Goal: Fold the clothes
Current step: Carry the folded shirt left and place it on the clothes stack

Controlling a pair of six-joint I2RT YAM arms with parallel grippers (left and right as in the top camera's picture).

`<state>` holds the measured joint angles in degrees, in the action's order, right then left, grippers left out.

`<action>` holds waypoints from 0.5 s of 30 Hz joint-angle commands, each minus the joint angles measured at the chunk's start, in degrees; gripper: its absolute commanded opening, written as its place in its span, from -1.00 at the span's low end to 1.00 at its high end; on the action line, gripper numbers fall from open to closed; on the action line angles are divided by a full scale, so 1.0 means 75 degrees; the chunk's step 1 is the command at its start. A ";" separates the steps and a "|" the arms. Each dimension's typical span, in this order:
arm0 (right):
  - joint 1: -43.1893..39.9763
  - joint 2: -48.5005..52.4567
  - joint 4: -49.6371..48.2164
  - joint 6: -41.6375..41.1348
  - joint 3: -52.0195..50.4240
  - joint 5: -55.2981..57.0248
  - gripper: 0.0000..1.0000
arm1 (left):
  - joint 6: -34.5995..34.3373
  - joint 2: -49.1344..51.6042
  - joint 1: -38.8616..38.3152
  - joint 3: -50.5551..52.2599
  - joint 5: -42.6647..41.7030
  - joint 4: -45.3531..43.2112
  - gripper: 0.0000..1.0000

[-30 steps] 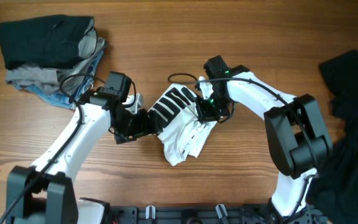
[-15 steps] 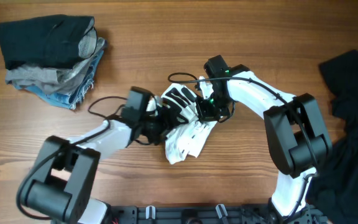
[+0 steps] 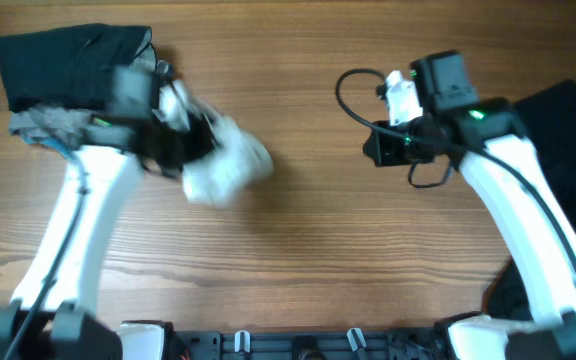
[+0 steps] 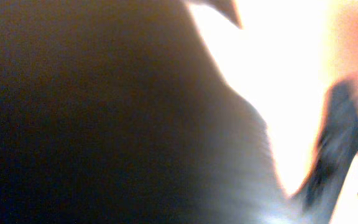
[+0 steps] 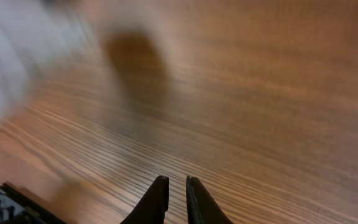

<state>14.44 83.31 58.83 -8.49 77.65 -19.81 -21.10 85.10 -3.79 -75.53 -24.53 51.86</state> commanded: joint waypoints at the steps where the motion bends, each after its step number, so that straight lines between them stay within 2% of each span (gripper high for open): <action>1: 0.0009 -0.0271 0.0003 -0.0192 0.0017 0.0099 -0.70 | 0.1040 -0.0309 0.1186 -0.1728 0.0481 -0.1040 -0.92; 3: 0.0009 -0.0233 0.0058 -0.0291 -0.0085 0.0099 -0.70 | 0.0898 -0.0198 0.2002 -0.1757 0.0481 -0.2282 -0.92; 6: 0.0009 -0.0122 0.0052 -0.0286 -0.0169 0.0099 -0.70 | 0.0845 0.0527 0.2873 -0.1754 0.0484 -0.3509 -0.92; 8: 0.0012 -0.0058 0.0064 -0.0291 -0.0169 0.0099 -0.72 | 0.0332 0.1591 0.3308 -0.1754 0.0481 -0.4570 -0.87; 9: 0.0015 -0.0050 0.0122 -0.0291 -0.0169 0.0099 -0.72 | -0.0256 0.2267 0.3485 -0.1754 0.0481 -0.5001 -0.84; 10: 0.0015 -0.0050 0.0178 -0.0306 -0.0169 0.0099 -0.73 | -0.1075 0.3077 0.3701 -0.1754 0.0490 -0.5112 -0.68; 11: 0.0015 -0.0050 0.0233 -0.0373 -0.0169 0.0099 -0.74 | -0.1396 0.3398 0.3800 -0.1754 0.0484 -0.5047 -0.31; 12: 0.0015 -0.0050 0.0256 -0.0484 -0.0169 0.0105 -0.74 | -0.1781 0.3893 0.3960 -0.1754 0.0481 -0.4931 0.15; 13: 0.0015 -0.0050 0.0248 -0.0493 -0.0169 0.0102 -0.74 | -0.1915 0.4258 0.4080 -0.1754 0.0469 -0.4785 0.44; 14: 0.0015 -0.0050 0.0248 -0.0493 -0.0169 0.0102 -0.73 | -0.1909 0.4558 0.4234 -0.1754 0.0417 -0.4508 0.98; 15: 0.0015 -0.0050 0.0259 -0.0493 -0.0169 0.0099 -0.74 | -0.1862 0.4695 0.4418 -0.1754 0.0335 -0.3990 0.99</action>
<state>14.46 82.63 60.62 -11.11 76.64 -19.59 -31.20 118.17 26.50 -88.66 -21.06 16.84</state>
